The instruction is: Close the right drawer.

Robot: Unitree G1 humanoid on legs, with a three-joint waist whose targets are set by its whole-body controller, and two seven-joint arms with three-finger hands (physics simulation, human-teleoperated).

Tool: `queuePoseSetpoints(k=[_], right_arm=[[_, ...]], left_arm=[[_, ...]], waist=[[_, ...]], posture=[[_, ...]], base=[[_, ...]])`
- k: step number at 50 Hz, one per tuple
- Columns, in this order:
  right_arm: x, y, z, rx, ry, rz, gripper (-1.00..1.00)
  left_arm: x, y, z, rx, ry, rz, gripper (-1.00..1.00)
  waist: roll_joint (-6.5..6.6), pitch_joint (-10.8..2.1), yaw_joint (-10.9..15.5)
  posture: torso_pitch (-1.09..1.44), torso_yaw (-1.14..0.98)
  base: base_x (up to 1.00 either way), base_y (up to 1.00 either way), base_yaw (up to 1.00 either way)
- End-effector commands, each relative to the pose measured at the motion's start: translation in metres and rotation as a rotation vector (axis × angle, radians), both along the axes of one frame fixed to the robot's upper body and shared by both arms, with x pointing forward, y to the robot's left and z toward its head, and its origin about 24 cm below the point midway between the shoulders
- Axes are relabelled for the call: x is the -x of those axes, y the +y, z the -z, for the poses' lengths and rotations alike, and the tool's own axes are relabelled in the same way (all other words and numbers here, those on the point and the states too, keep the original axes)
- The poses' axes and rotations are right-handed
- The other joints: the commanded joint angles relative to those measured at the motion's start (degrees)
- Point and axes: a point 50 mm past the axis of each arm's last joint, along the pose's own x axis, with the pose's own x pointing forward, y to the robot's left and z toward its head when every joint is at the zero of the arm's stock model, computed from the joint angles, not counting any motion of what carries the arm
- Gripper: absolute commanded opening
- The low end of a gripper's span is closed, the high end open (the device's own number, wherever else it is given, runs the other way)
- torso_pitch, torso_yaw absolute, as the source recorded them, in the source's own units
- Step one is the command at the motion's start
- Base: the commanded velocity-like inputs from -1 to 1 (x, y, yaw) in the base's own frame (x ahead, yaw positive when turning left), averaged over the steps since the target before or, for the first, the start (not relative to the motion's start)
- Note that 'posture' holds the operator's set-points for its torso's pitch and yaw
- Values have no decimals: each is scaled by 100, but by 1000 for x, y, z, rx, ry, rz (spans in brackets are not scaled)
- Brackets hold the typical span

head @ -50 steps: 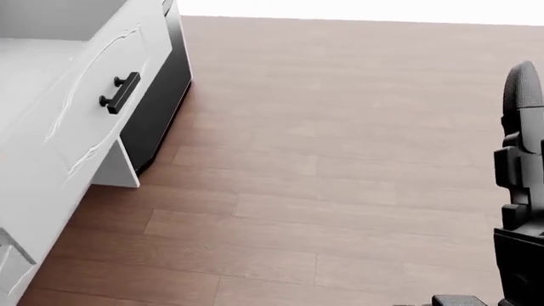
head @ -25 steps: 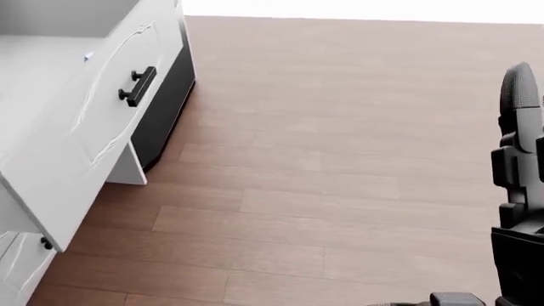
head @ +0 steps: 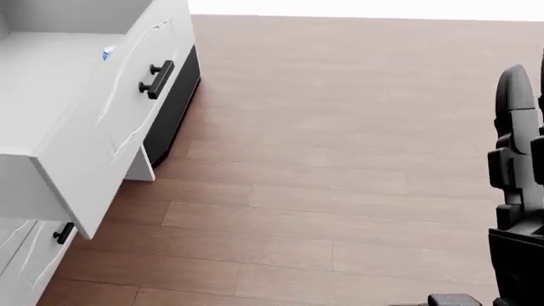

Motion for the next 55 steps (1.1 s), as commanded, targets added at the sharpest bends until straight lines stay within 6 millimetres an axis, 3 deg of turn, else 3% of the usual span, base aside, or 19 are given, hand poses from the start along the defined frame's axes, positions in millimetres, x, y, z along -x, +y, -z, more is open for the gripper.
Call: queuePoseSetpoints(k=[1,4,6,9,16,19,21,24,28,30,32,34,35,42,45,47,48,51,55], right_arm=[[6,2,-9,5,-68,-11,100],[6,2,-8,8,-67,-13,100],[5,2,-7,8,-65,-13,100],[4,2,-6,10,-60,-12,100],[5,3,-7,14,-63,-12,100],[5,3,-6,15,-63,-11,100],[5,3,-6,15,-62,-12,100],[5,2,-4,15,-61,-13,100],[5,2,-4,17,-60,-14,100],[5,3,-5,18,-61,-14,100],[5,3,-5,18,-60,-14,100],[6,3,-5,19,-60,-15,100],[6,3,-5,20,-61,-15,100],[5,3,-5,21,-64,-18,100],[6,3,-5,23,-67,-22,100],[6,4,-6,24,-71,-22,100],[6,3,-5,23,-70,-24,100],[6,4,-6,24,-70,-24,100],[7,4,-7,23,-70,-26,100]], left_arm=[[6,0,-7,3,-52,5,100],[5,0,-7,4,-52,4,100],[5,0,-7,4,-53,4,100],[5,0,-7,4,-52,5,100],[5,1,-7,4,-53,6,100],[5,0,-7,3,-53,7,100],[5,0,-7,2,-53,7,100],[6,0,-7,2,-52,8,100],[6,0,-7,2,-52,8,100],[6,0,-7,2,-53,8,100],[6,-1,-6,1,-53,8,100],[6,-1,-6,1,-53,8,100],[6,0,-6,1,-53,8,100],[6,-1,-7,1,-53,9,100],[6,0,-7,1,-53,8,100],[6,0,-7,1,-53,7,100],[6,0,-7,2,-53,8,100],[5,0,-7,2,-52,7,100],[6,0,-7,1,-53,7,100]], waist=[[-8,1,8],[221,25,-9],[599,-87,-3],[448,40,41],[77,9,27],[-280,-68,10],[-134,-4,-47],[-137,-48,-16],[52,26,6],[229,25,-12],[604,-87,-6],[456,13,54],[453,40,43],[65,11,27],[-280,-71,12],[-136,-7,-49],[-180,0,-16],[-106,-50,-2],[125,31,-2]], posture=[[0,0],[0,0],[0,0],[0,0],[0,0],[0,0],[0,0],[0,0],[0,0],[0,0],[0,0],[0,0],[0,0],[0,0],[0,0],[0,0],[0,0],[0,0],[0,0]], base=[[0,13,0],[0,14,0],[0,13,0],[0,14,0],[0,14,0],[0,14,0],[0,13,0],[0,14,0],[0,14,0],[0,14,0],[0,13,0],[0,14,0],[0,14,0],[0,14,0],[0,14,0],[0,14,0],[0,14,0],[0,14,0],[0,13,0]])
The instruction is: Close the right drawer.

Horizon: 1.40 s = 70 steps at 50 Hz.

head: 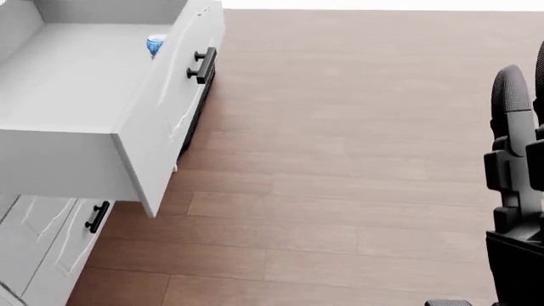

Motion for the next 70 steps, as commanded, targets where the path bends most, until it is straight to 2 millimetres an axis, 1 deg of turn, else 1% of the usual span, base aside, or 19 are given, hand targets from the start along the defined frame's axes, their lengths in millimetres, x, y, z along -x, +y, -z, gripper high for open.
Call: queuePoseSetpoints(k=[1,3,6,14,15,18,22,27,30,40,41,44,48,53,55,63,66,67,70], right_arm=[[5,2,-7,2,-53,-11,100],[5,2,-7,3,-53,-10,100],[5,2,-7,2,-54,-12,100],[6,2,-6,3,-55,-17,100],[6,2,-6,3,-55,-18,100],[6,2,-6,5,-56,-18,100],[6,2,-7,4,-55,-19,100],[7,4,-7,10,-56,-26,100],[7,4,-7,12,-55,-34,100],[6,5,-7,13,-54,-35,100],[6,5,-7,13,-54,-34,100],[6,4,-6,13,-53,-34,100],[5,4,-4,13,-52,-35,100],[5,4,-4,13,-52,-34,100],[5,4,-3,13,-51,-33,100],[4,3,-3,12,-48,-31,100],[4,3,-4,12,-45,-29,100],[4,3,-5,12,-45,-28,100],[4,4,-5,12,-44,-27,100]], left_arm=[[4,1,-5,2,-38,-1,100],[4,1,-5,2,-39,-1,100],[5,1,-5,1,-40,0,100],[4,0,-4,0,-38,2,100],[5,0,-4,0,-39,2,100],[5,0,-4,-1,-39,1,100],[5,0,-4,-1,-39,2,100],[5,0,-4,-1,-39,2,100],[5,0,-5,-1,-39,2,100],[4,1,-5,1,-39,0,100],[4,1,-5,1,-38,0,100],[4,1,-5,1,-38,0,100],[4,0,-5,1,-37,1,100],[4,0,-4,0,-39,3,100],[4,0,-4,0,-39,2,100],[4,0,-4,0,-38,3,100],[4,0,-4,0,-38,3,100],[4,0,-5,-1,-38,3,100],[4,0,-4,-1,-38,3,100]], waist=[[18,-31,7],[392,-145,14],[161,10,58],[-489,-29,-7],[-303,0,-73],[-407,-58,-21],[-213,4,-23],[362,-128,-7],[206,15,56],[-505,-59,42],[-292,-49,-49],[-410,-71,-29],[-228,-18,-37],[377,-195,-60],[285,-2,8],[-156,-6,80],[-519,-100,82],[-325,-69,-2],[-415,-83,-31]], posture=[[0,0],[0,0],[0,0],[0,0],[0,0],[0,0],[0,0],[0,0],[0,0],[0,0],[0,0],[0,0],[0,0],[0,0],[0,0],[0,0],[0,0],[0,0],[0,0]], base=[[0,13,0],[0,14,0],[2,24,0],[9,25,0],[12,24,0],[13,24,0],[13,25,0],[14,25,0],[16,25,0],[18,25,0],[17,25,0],[18,24,0],[18,25,0],[18,25,0],[18,25,0],[18,24,0],[18,27,0],[18,30,0],[18,31,0]])
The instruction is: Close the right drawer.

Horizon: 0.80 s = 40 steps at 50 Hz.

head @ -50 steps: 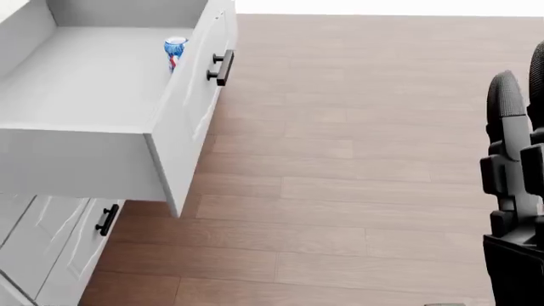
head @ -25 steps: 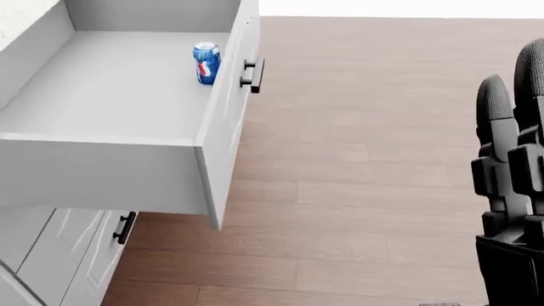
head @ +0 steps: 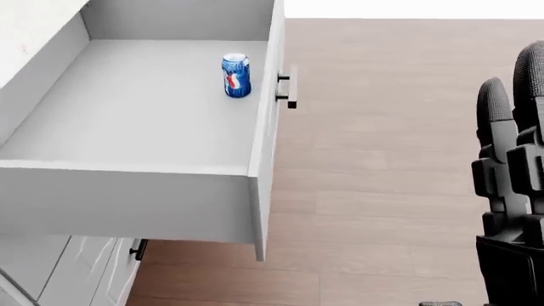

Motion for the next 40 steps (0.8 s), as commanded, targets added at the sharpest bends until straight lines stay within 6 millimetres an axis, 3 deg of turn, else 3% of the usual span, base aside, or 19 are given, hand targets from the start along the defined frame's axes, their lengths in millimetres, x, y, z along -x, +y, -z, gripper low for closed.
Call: queuePoseSetpoints(k=[1,4,7,9,10,11,13,16,21,23,25,26,29,32,34,35,36,37,40], right_arm=[[7,3,-13,1,-89,-18,100],[5,3,-13,-7,-73,-16,100],[6,3,-13,-4,-73,-14,100],[6,4,-13,-4,-71,-14,100],[6,4,-13,-4,-71,-14,100],[6,3,-13,-4,-71,-14,100],[6,3,-12,-4,-70,-15,100],[5,3,-12,-4,-71,-14,100],[5,4,-12,-4,-69,-15,100],[5,4,-11,-5,-69,-16,100],[6,4,-12,-5,-70,-16,100],[5,3,-12,-6,-69,-15,100],[6,3,-12,-6,-69,-15,100],[6,3,-11,-6,-68,-15,100],[5,2,-10,-7,-69,-14,100],[5,2,-10,-8,-68,-16,100],[5,2,-9,-8,-67,-15,100],[3,1,-8,-9,-61,-11,100],[1,-1,-6,-16,-56,2,100]], left_arm=[[8,0,-10,5,-76,6,100],[8,1,-10,6,-76,5,100],[8,1,-10,6,-76,4,100],[8,1,-10,7,-76,4,100],[8,1,-10,8,-76,3,100],[8,1,-10,8,-76,3,100],[8,2,-10,8,-76,3,100],[9,2,-10,8,-76,3,100],[9,2,-10,9,-75,4,100],[9,2,-10,8,-75,5,100],[9,2,-10,8,-75,5,100],[9,2,-10,8,-74,5,100],[9,2,-10,8,-75,5,100],[9,2,-10,8,-75,5,100],[9,1,-10,8,-75,6,100],[9,1,-10,8,-74,6,100],[9,1,-10,8,-75,6,100],[9,1,-10,7,-74,6,100],[8,1,-10,7,-74,6,100]], waist=[[-32,-45,12],[101,32,0],[269,-31,14],[541,-101,15],[789,-168,37],[589,-127,112],[602,-23,142],[421,-56,125],[150,16,94],[-64,-31,86],[55,-37,-7],[-25,-24,24],[-20,-108,8],[155,-18,-10],[350,0,-27],[563,-57,-37],[880,-131,-29],[673,-16,6],[580,-87,25]], posture=[[0,0],[0,0],[0,0],[0,0],[0,0],[0,0],[0,0],[0,0],[0,0],[0,0],[0,0],[0,0],[0,0],[0,0],[0,0],[0,0],[0,0],[0,0],[0,0]], base=[[18,31,0],[14,33,0],[5,39,0],[5,40,0],[5,39,0],[5,39,0],[5,40,0],[5,39,0],[4,40,0],[5,39,0],[5,40,0],[5,40,0],[5,40,0],[4,40,0],[5,35,0],[5,17,0],[5,0,0],[0,0,0],[0,0,0]])
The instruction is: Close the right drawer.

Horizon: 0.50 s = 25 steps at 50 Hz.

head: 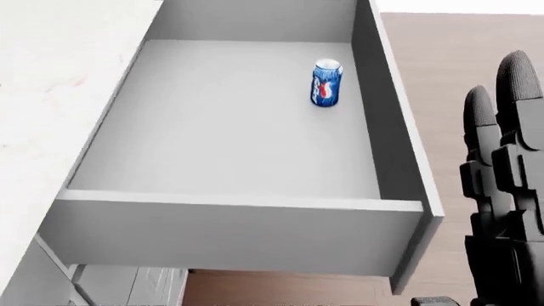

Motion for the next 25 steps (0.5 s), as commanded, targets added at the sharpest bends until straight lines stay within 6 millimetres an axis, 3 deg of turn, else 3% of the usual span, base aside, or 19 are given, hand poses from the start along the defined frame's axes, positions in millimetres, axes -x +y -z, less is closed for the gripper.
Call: queuePoseSetpoints(k=[1,5,11,12,17,25], right_arm=[[7,-3,-14,-9,-97,16,100],[6,-5,-14,-15,-93,33,100],[7,-4,-16,-18,-95,34,100],[8,-4,-17,-20,-97,36,100],[7,-4,-18,-26,-95,31,100],[8,-1,-18,-13,-101,11,100]], left_arm=[[8,-2,-9,-2,-71,19,100],[9,-2,-9,-2,-71,19,100],[9,-2,-8,-3,-70,19,100],[9,-2,-9,-2,-71,19,100],[9,-2,-9,-2,-70,19,100],[8,-2,-10,-3,-69,22,100]], waist=[[1,-76,-10],[-215,-59,50],[-558,-146,181],[-452,-122,165],[-354,-212,138],[-283,-252,94]], posture=[[0,0],[0,0],[0,0],[0,0],[0,0],[0,0]], base=[[0,0,0],[0,0,0],[0,0,0],[0,0,0],[0,0,0],[0,0,0]])
